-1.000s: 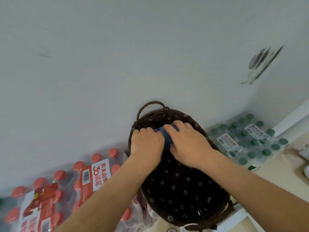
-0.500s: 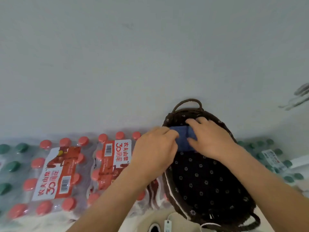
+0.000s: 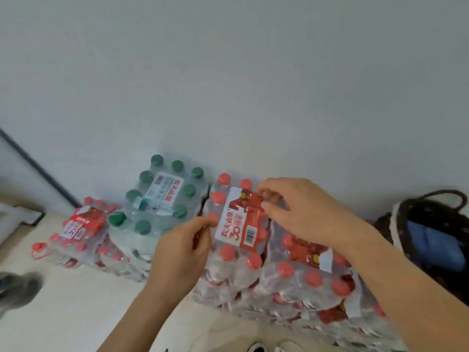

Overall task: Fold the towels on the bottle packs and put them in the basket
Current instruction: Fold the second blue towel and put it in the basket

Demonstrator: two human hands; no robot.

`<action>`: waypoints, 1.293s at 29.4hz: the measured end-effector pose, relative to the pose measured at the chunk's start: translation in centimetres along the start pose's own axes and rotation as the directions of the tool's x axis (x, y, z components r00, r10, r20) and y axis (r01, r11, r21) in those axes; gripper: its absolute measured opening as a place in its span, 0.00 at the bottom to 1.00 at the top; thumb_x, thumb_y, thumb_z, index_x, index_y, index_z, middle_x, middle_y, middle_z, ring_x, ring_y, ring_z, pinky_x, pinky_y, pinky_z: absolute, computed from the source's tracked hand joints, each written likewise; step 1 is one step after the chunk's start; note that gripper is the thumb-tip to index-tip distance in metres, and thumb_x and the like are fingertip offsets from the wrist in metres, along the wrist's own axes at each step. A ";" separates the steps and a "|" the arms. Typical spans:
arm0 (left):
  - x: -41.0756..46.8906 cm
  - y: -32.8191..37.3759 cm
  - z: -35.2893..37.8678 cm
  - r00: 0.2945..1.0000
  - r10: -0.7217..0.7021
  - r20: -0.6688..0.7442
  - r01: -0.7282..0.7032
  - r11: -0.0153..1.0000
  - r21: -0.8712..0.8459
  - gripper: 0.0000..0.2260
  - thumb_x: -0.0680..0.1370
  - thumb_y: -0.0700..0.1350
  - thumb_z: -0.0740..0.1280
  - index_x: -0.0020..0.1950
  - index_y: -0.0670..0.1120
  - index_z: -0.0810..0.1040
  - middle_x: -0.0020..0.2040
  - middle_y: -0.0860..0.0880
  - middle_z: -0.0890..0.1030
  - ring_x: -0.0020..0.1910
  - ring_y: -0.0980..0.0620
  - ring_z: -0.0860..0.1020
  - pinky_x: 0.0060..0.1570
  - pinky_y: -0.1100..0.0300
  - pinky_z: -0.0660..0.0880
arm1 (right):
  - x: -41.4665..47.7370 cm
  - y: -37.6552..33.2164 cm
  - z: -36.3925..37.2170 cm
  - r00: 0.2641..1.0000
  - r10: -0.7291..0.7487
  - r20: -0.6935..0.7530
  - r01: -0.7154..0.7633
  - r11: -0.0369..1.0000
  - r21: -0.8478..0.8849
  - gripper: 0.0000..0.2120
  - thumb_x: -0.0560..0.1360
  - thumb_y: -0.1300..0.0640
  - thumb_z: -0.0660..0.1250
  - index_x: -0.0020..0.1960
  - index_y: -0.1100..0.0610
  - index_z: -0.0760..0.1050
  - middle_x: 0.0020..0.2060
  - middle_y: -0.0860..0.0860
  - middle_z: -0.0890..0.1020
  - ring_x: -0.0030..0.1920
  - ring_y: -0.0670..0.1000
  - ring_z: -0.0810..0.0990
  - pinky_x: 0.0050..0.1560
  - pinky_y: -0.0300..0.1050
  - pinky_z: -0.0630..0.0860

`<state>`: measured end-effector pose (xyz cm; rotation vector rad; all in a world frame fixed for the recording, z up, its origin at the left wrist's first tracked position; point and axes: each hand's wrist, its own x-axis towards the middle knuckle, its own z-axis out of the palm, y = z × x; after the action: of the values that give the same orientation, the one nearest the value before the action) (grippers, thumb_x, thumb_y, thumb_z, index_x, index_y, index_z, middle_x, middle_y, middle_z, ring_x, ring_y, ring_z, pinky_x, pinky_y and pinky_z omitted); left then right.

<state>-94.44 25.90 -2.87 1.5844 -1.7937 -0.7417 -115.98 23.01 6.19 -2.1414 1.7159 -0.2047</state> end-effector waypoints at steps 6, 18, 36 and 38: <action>-3.1 -10.7 -11.2 0.982 -0.148 -0.116 0.153 0.987 0.038 0.15 0.75 0.35 0.64 0.52 0.54 0.81 0.45 0.60 0.79 0.42 0.62 0.75 0.43 0.66 0.70 | 6.0 -13.9 8.9 0.980 -0.144 0.135 0.148 0.989 -0.020 0.17 0.78 0.51 0.61 0.66 0.47 0.72 0.60 0.48 0.79 0.56 0.49 0.77 0.57 0.47 0.75; -12.1 -24.6 -28.1 0.671 -0.563 -0.483 0.594 0.798 -0.105 0.14 0.77 0.39 0.62 0.52 0.57 0.80 0.43 0.62 0.79 0.46 0.61 0.76 0.46 0.65 0.72 | 14.9 -36.4 25.9 0.844 -0.363 0.395 0.117 0.844 0.524 0.17 0.76 0.53 0.68 0.64 0.44 0.72 0.56 0.39 0.78 0.58 0.42 0.76 0.60 0.40 0.72; -6.7 -52.5 -59.6 -0.187 -0.703 -0.687 0.607 0.467 -0.643 0.12 0.75 0.41 0.62 0.51 0.54 0.82 0.47 0.56 0.80 0.50 0.54 0.78 0.50 0.62 0.74 | 37.0 -77.6 43.5 0.288 -0.466 0.837 -0.614 0.580 0.535 0.11 0.79 0.64 0.60 0.60 0.61 0.75 0.46 0.61 0.84 0.42 0.57 0.81 0.41 0.47 0.74; -7.4 -56.1 -65.6 -0.278 -0.600 -0.750 0.644 0.463 -0.609 0.15 0.74 0.42 0.63 0.56 0.54 0.81 0.62 0.52 0.75 0.63 0.50 0.71 0.65 0.60 0.66 | 37.2 -82.8 44.6 0.258 -0.503 0.825 -0.618 0.571 0.541 0.11 0.78 0.63 0.62 0.60 0.58 0.75 0.50 0.61 0.84 0.45 0.57 0.82 0.42 0.48 0.75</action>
<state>-7.78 26.09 -3.62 2.2049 0.2177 0.1164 -16.49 11.06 -7.36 -0.8848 0.5837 0.3015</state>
